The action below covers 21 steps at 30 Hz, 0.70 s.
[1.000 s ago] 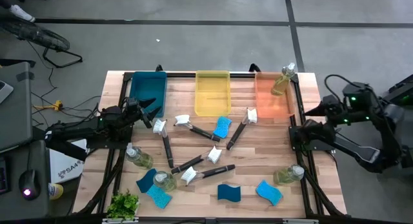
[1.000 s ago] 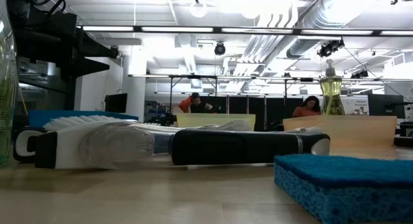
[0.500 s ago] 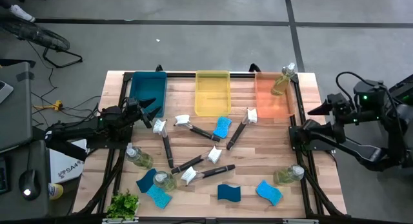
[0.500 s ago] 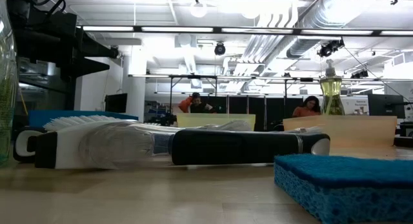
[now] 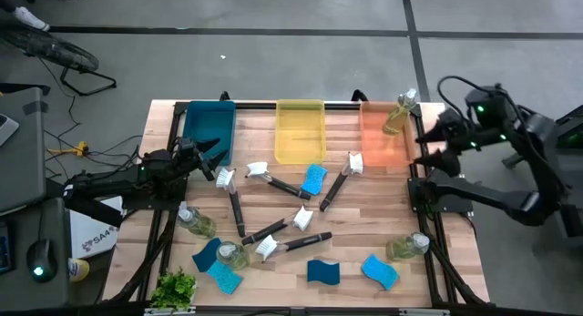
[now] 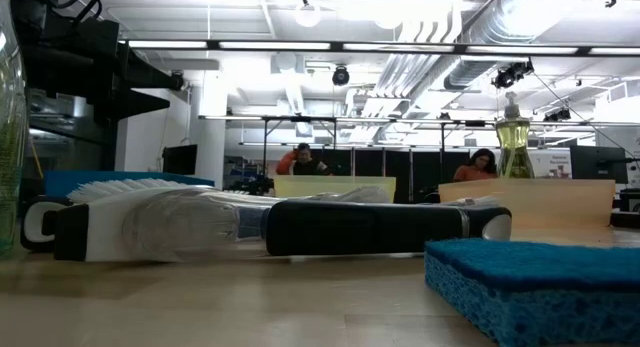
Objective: Pick & Place Kitchen Sink Supplies
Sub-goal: Put the green dishwashing liquid dispenser into the orange bin
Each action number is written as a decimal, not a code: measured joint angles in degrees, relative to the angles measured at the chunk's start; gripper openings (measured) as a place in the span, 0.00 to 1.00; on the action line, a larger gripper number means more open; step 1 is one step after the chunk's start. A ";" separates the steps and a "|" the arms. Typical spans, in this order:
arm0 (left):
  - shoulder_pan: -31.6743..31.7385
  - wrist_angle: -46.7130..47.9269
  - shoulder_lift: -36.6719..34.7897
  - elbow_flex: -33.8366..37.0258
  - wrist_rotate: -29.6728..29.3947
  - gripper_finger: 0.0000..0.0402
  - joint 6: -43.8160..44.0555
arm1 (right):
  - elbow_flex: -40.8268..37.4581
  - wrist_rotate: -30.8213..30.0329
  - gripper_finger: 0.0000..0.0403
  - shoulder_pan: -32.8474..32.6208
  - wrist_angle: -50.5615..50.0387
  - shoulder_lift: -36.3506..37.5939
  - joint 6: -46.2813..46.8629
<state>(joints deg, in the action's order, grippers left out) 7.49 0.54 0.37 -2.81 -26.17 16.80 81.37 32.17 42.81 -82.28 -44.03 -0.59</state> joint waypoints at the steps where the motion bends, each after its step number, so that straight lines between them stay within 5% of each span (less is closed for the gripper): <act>1: -0.02 -0.02 -0.01 -0.02 0.00 0.70 0.00 | 0.00 -0.86 0.93 -1.10 1.66 -0.97 0.58; 13: 0.00 -0.01 0.00 0.00 0.00 0.70 0.00 | 0.00 -20.66 0.93 -25.16 12.41 -10.22 10.62; 21: -0.02 -0.02 0.00 -0.02 0.00 0.70 0.00 | 0.00 -28.49 0.93 -40.20 9.54 -12.78 31.15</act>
<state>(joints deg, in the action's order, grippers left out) 7.46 0.52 0.36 -2.83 -26.17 16.80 81.36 3.68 2.61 -72.74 -56.81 30.57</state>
